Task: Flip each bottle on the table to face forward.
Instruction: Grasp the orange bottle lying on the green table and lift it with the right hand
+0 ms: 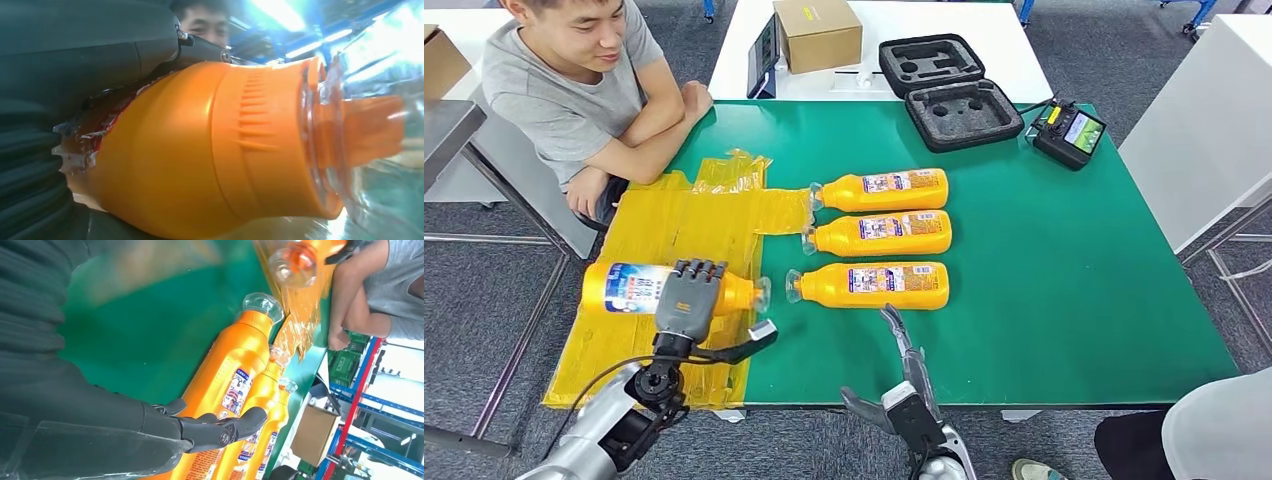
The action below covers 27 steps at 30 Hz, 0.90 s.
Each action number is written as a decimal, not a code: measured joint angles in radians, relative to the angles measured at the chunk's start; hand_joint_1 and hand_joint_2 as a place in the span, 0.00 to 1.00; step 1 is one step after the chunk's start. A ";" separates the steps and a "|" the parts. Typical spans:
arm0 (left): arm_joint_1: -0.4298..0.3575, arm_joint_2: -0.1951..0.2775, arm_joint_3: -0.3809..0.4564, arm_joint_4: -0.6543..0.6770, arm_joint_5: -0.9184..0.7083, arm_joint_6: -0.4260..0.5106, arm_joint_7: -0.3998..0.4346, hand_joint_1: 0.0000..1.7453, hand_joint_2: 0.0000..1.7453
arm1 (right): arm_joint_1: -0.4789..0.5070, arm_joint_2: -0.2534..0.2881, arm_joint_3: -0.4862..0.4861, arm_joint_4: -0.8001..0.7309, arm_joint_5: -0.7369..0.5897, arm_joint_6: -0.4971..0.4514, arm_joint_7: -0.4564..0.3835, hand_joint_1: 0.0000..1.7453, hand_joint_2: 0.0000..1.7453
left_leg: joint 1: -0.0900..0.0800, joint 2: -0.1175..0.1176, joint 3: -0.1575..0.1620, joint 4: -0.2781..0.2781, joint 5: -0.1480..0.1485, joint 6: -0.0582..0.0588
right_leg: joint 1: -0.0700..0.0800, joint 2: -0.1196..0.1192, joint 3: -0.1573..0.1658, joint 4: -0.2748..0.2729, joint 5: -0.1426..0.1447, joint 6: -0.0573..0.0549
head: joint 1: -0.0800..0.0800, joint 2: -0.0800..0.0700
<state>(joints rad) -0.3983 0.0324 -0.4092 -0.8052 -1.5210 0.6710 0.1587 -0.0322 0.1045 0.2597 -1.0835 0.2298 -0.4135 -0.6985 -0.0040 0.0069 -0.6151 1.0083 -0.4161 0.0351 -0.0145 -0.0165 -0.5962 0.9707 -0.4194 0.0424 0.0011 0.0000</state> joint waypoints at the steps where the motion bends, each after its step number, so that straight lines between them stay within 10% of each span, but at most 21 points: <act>1: 0.005 -0.009 0.008 0.000 0.012 0.000 -0.028 1.00 1.00 | -0.001 0.000 0.000 0.000 -0.001 0.000 0.000 0.00 1.00 | 0.000 0.000 0.000 0.000 0.000 0.000 | 0.000 0.000 0.000 0.000 0.000 0.000 | 0.000 0.000; 8: 0.044 -0.064 0.059 -0.001 0.146 -0.051 -0.224 1.00 1.00 | -0.006 -0.003 0.008 0.003 -0.017 -0.001 0.000 0.00 1.00 | 0.000 0.000 0.000 0.000 0.000 0.000 | 0.000 0.000 0.000 0.000 0.000 0.000 | 0.000 0.000; 27: 0.029 -0.087 0.139 0.029 0.173 -0.103 -0.240 0.92 1.00 | -0.015 -0.011 0.027 0.010 -0.033 -0.001 0.000 0.00 1.00 | 0.000 0.000 0.002 0.000 0.000 0.000 | 0.000 0.000 0.002 0.000 0.000 0.000 | 0.000 0.000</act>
<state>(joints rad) -0.3694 -0.0548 -0.2706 -0.7767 -1.3476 0.5676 -0.0811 -0.0476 0.0937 0.2868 -1.0736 0.1969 -0.4147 -0.6985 -0.0039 0.0070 -0.6133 1.0082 -0.4162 0.0351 -0.0143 -0.0165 -0.5944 0.9707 -0.4194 0.0423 0.0011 0.0000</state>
